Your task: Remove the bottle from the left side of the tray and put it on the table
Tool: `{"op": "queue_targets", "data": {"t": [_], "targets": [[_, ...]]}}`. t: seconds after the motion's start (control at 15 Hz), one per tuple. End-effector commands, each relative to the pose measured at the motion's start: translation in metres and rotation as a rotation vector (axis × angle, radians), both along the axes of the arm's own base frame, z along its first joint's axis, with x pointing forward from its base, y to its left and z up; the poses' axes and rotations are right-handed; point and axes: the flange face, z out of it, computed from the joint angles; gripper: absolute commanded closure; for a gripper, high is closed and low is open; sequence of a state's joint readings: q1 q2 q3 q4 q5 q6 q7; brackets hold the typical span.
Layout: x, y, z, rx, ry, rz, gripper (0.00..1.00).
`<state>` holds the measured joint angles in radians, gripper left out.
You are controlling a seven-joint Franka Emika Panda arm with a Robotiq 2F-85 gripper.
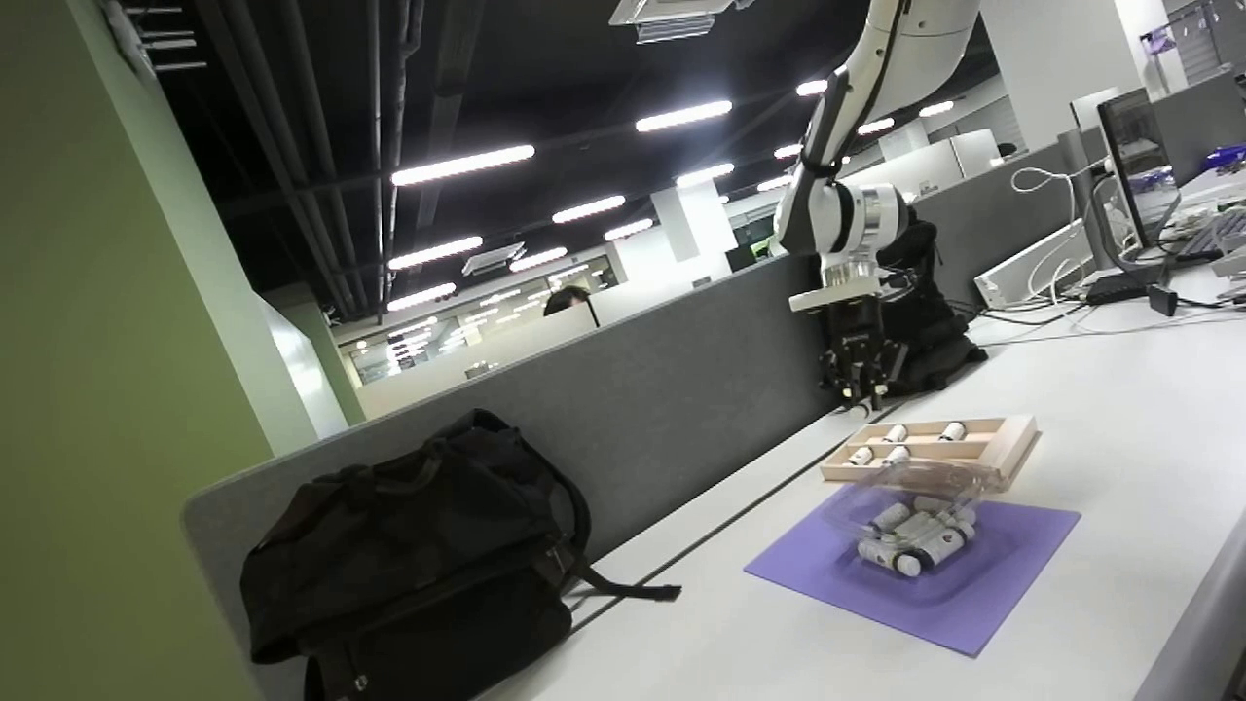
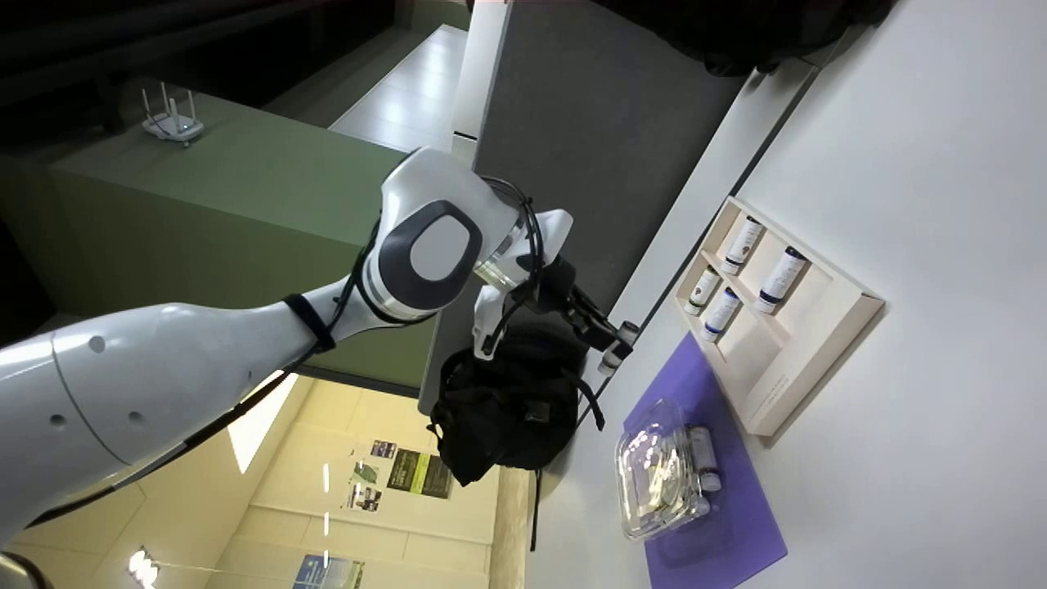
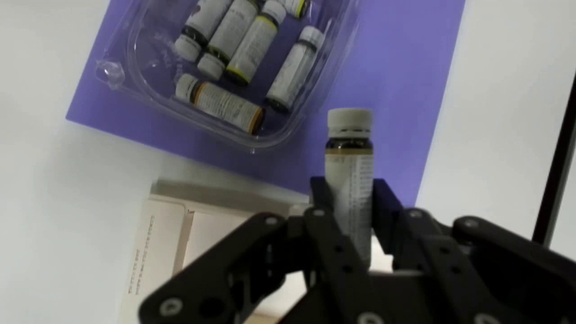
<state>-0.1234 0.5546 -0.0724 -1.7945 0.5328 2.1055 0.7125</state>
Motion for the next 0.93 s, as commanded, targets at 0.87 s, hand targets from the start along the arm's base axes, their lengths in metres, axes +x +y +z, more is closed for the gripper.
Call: {"op": "queue_targets", "data": {"t": [0.87], "targets": [[-0.078, 0.027, -0.045, 0.033, 0.277, 0.356, 0.89]]}}
